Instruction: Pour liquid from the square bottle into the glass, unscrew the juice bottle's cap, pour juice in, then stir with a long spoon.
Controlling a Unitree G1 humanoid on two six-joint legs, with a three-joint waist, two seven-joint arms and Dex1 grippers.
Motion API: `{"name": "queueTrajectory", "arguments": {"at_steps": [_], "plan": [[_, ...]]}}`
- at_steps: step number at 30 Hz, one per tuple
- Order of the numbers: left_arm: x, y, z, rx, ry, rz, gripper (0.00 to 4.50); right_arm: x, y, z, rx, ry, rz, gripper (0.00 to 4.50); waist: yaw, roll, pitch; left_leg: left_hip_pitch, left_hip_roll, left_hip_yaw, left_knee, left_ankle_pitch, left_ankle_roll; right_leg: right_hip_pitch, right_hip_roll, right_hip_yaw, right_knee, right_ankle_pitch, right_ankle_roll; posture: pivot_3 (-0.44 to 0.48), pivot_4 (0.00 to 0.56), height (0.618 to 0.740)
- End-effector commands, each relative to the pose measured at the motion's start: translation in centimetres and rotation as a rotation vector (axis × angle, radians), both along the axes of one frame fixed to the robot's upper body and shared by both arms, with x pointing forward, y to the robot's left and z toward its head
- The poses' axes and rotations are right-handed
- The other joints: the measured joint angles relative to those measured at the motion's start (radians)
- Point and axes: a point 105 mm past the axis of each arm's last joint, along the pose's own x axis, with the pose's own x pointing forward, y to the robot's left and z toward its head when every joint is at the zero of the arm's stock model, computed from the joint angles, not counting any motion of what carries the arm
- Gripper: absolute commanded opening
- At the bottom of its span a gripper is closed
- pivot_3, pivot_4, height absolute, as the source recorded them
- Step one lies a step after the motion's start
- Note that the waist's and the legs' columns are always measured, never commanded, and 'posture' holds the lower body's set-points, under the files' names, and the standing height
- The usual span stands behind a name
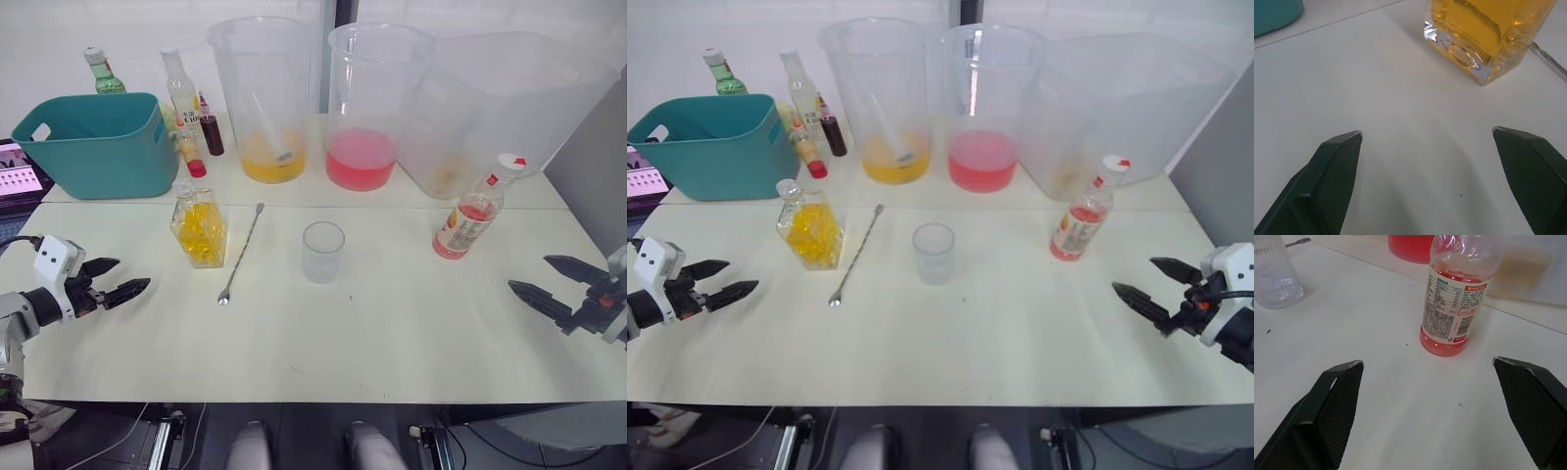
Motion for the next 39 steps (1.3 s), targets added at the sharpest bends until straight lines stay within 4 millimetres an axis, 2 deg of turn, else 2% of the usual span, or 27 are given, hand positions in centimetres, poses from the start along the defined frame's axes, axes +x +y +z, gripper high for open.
{"name": "queueTrajectory", "arguments": {"at_steps": [1,4,7,9,12,15,19,22,26,30,34,39], "plan": [[0.0,-0.1,2.1,-0.055,-0.048,-0.012,4.50,0.4,0.5,2.5,0.043,-0.081,0.024,4.48,0.000,0.000,0.000,0.000,0.000,0.000,0.000,0.000,0.000,0.000,0.000,0.000,0.000,0.000,0.000,0.000,0.150,0.735],[-0.3,-0.9,3.7,-0.143,-0.121,-0.044,4.50,0.6,2.7,4.6,0.148,-0.104,0.143,4.48,-0.006,0.000,0.000,0.000,0.000,0.000,0.000,0.000,0.000,0.000,0.000,0.000,0.000,0.000,0.000,0.000,0.150,0.735],[-0.9,-0.9,3.6,-0.122,-0.153,-0.014,4.50,-0.4,6.0,4.8,0.089,-0.009,0.350,4.48,-0.005,0.002,0.000,0.000,0.000,-0.001,0.000,0.000,0.000,0.000,0.000,-0.002,0.001,0.000,0.000,0.000,0.150,0.735],[-1.6,-1.1,3.7,-0.124,-0.204,0.009,4.50,-0.5,8.0,5.9,0.067,0.021,0.467,4.48,-0.007,0.002,0.000,0.000,0.000,-0.002,0.000,0.000,0.000,0.000,-0.001,-0.002,0.001,0.000,0.000,0.000,0.150,0.735],[-3.1,-2.2,3.6,-0.148,-0.233,0.013,4.50,0.2,9.7,7.3,0.041,0.008,0.556,4.48,-0.010,0.003,0.000,0.000,0.000,-0.002,0.001,0.000,0.000,0.000,-0.001,-0.002,0.000,0.000,-0.001,0.000,0.150,0.735],[-4.5,-3.3,3.3,-0.174,-0.236,0.010,4.50,0.8,10.6,7.9,0.022,0.004,0.613,4.48,-0.006,0.002,0.001,-0.001,0.000,-0.004,0.001,0.000,0.000,0.001,-0.002,-0.005,0.000,0.000,-0.001,0.000,0.150,0.735],[-5.9,-3.1,3.4,-0.216,-0.283,0.102,4.50,1.2,12.4,7.9,-0.012,-0.004,0.701,4.48,0.006,0.001,0.001,-0.002,-0.001,-0.007,0.001,0.000,0.000,0.001,-0.004,-0.008,0.000,0.000,-0.001,0.000,0.150,0.735],[-6.5,-3.3,3.1,-0.224,-0.321,0.154,4.50,1.4,13.3,8.0,-0.009,-0.012,0.738,4.48,0.006,0.001,0.001,-0.002,-0.002,-0.007,0.002,0.000,0.000,0.001,-0.004,-0.009,-0.001,0.000,-0.001,0.000,0.150,0.735],[-6.7,-5.4,2.4,-0.298,-0.340,0.208,4.50,1.3,14.0,7.7,-0.013,-0.008,0.769,4.48,0.006,0.001,0.001,-0.003,-0.002,-0.009,0.002,0.000,0.000,0.001,-0.004,-0.010,-0.001,0.001,-0.001,0.000,0.150,0.735],[-5.5,-8.7,2.4,-0.358,-0.395,0.218,4.50,1.2,14.4,7.3,-0.012,0.001,0.783,4.48,0.018,0.001,0.001,-0.003,-0.003,-0.010,0.003,0.000,0.000,0.003,-0.004,-0.010,-0.001,0.001,-0.001,0.000,0.150,0.735],[-3.3,-12.2,3.0,-0.377,-0.463,0.241,4.50,1.2,14.2,7.2,-0.027,-0.001,0.774,4.48,0.028,0.001,0.001,-0.003,-0.003,-0.012,0.006,0.000,0.000,0.004,-0.004,-0.011,-0.001,0.001,0.000,0.000,0.150,0.735],[-1.8,-13.4,3.3,-0.365,-0.530,0.342,4.50,1.1,13.3,7.4,-0.050,-0.008,0.742,4.48,0.027,0.001,0.000,-0.004,-0.004,-0.013,0.006,0.000,0.000,0.004,-0.004,-0.011,-0.001,0.002,0.000,0.000,0.150,0.735]]}}
